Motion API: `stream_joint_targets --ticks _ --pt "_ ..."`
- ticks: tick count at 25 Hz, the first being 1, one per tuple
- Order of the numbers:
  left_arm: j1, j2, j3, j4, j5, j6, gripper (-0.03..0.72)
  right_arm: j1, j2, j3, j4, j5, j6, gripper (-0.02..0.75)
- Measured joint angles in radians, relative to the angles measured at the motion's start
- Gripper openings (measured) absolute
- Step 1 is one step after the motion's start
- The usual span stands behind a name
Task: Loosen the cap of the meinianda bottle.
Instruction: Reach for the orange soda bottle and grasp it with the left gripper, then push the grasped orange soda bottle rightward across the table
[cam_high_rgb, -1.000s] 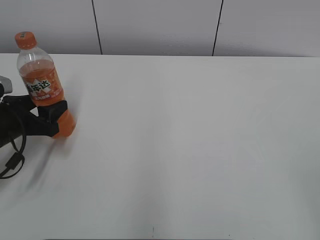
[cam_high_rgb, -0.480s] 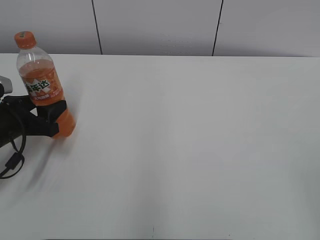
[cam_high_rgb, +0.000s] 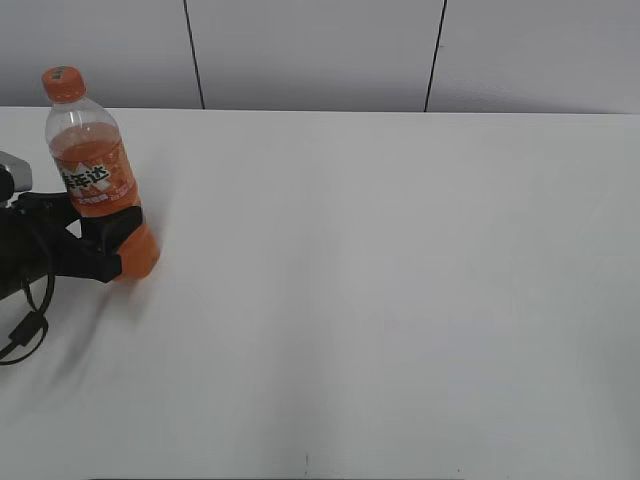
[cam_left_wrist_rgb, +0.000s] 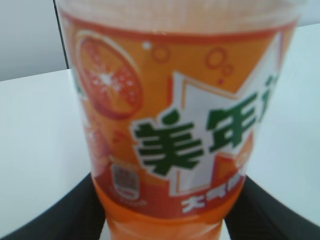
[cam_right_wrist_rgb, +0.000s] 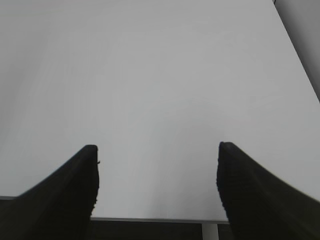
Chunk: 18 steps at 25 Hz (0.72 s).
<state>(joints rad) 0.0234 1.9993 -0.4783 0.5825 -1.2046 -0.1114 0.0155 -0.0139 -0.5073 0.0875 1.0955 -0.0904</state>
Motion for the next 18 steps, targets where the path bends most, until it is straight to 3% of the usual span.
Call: stream_joint_targets --ticks 9,18 --pt "-0.021 0.0 -0.001 0.122 -0.004 0.0 0.424 0.0 0.0 0.0 0.0 0.0 0.0 0.554" --pt "-0.168 0.0 -0.003 0.094 0.002 0.0 0.422 0.0 0.0 0.0 0.0 0.0 0.0 0.554"
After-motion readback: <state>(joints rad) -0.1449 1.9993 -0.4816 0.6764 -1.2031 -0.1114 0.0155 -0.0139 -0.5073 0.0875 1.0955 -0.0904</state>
